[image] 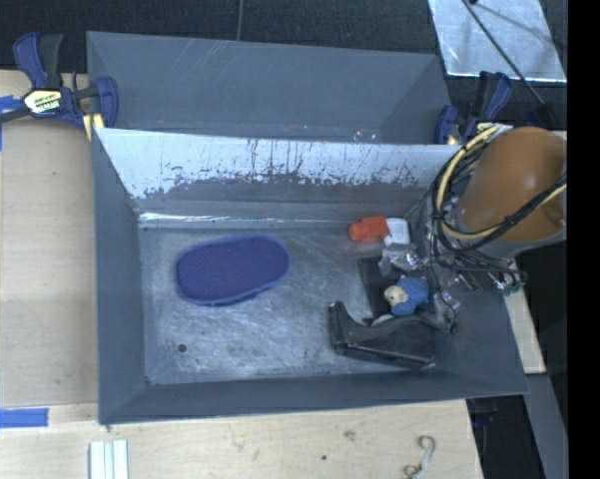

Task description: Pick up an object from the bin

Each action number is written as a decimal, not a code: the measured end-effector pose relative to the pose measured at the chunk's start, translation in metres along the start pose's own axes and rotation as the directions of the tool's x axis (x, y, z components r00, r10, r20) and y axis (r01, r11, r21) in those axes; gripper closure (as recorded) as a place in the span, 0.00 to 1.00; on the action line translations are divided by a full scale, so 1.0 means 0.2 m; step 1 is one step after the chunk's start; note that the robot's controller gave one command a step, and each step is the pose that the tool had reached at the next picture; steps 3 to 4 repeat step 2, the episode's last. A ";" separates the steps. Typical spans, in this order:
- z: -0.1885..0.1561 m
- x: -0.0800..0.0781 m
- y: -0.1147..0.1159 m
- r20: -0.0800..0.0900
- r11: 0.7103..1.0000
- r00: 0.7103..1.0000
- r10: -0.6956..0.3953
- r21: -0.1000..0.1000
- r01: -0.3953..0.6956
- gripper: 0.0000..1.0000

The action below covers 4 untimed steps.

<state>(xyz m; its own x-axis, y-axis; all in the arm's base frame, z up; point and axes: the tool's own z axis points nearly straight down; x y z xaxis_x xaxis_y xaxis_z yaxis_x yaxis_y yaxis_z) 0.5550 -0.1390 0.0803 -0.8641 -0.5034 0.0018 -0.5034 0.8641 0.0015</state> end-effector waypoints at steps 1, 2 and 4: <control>-0.02 -0.01 -0.01 0.007 1.000 1.000 0.001 0.005 -0.001 1.00; -0.68 0.03 0.12 0.010 0.997 0.997 -0.082 0.009 0.082 1.00; -0.68 0.03 0.12 0.010 0.997 0.997 -0.082 0.009 0.082 1.00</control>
Offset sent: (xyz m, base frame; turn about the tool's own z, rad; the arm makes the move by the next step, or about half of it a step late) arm 0.0000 0.0000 0.0000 0.0000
